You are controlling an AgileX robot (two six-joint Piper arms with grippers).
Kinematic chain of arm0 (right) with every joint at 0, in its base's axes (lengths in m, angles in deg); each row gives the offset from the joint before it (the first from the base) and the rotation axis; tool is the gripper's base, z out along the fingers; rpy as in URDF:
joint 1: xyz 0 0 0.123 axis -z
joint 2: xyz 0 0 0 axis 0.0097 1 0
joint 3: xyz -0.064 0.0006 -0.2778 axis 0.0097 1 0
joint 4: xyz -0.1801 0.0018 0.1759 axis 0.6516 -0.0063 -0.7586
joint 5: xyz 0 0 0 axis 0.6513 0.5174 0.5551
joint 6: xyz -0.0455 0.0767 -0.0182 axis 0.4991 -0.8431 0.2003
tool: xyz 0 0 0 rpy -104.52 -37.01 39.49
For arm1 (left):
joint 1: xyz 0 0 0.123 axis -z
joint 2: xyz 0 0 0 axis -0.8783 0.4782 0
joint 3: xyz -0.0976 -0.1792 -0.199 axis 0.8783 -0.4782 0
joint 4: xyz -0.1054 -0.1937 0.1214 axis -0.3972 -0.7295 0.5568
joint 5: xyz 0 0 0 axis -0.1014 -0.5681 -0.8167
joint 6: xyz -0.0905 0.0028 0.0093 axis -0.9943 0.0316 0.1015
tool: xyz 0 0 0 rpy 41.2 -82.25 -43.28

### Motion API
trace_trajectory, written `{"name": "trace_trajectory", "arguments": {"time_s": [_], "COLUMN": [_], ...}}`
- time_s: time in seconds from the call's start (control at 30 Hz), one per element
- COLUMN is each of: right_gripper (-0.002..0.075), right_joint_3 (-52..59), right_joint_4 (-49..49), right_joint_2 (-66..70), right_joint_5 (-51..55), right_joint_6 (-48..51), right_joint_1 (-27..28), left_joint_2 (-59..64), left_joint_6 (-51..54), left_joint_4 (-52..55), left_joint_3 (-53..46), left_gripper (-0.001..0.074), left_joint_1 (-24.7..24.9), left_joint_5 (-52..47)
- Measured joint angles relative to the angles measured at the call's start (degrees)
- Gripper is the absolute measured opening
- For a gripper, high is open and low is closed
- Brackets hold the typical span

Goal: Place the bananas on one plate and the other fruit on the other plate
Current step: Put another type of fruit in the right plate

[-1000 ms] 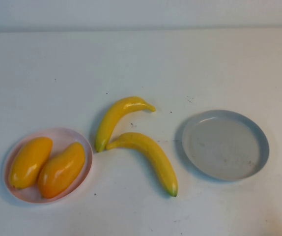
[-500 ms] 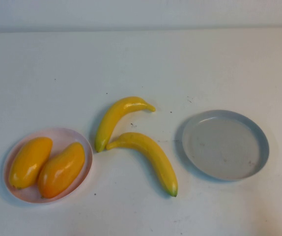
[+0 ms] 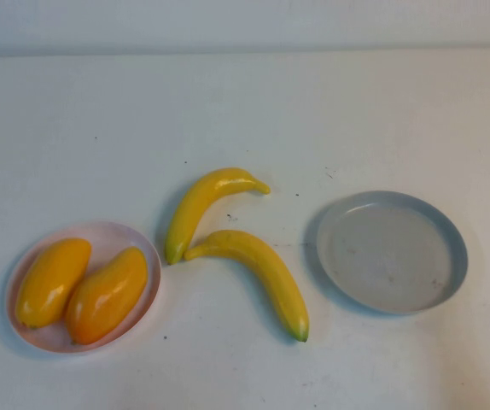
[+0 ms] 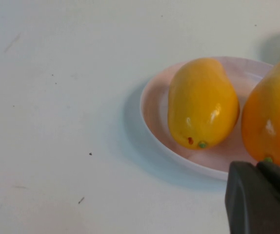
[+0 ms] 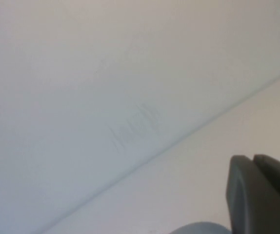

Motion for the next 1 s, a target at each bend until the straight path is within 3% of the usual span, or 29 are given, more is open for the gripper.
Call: {"name": "trace_trajectory", "arguments": {"time_s": [0.17,0.43,0.57,0.73,1.0], "right_gripper": [-0.0015,-0.0016,-0.0016,-0.0015,-0.0016], "right_joint_3": [0.0,0.0,-3.4,-13.3,-30.2], "right_joint_4": [-5.5,-6.2,-6.1,-3.6,13.0], "right_joint_2": [0.0,0.0,0.1,9.6,34.1], "right_joint_5": [0.1,2.7,17.5,31.7,49.3], "right_joint_6": [0.0,0.9,1.0,1.0,1.5], "right_joint_1": [0.0,0.0,0.0,0.0,0.0], "left_joint_2": [0.0,0.0,0.0,0.0,0.0], "left_joint_6": [0.0,0.0,0.1,0.1,0.1], "left_joint_4": [0.0,0.0,0.0,0.0,0.0], "left_joint_3": [0.0,0.0,0.0,0.0,0.0], "left_gripper": [-0.0003,-0.0003,-0.0003,-0.0003,-0.0003], "left_joint_1": [0.0,0.0,0.0,0.0,0.0], "left_joint_5": [0.0,0.0,0.0,0.0,0.0]}}
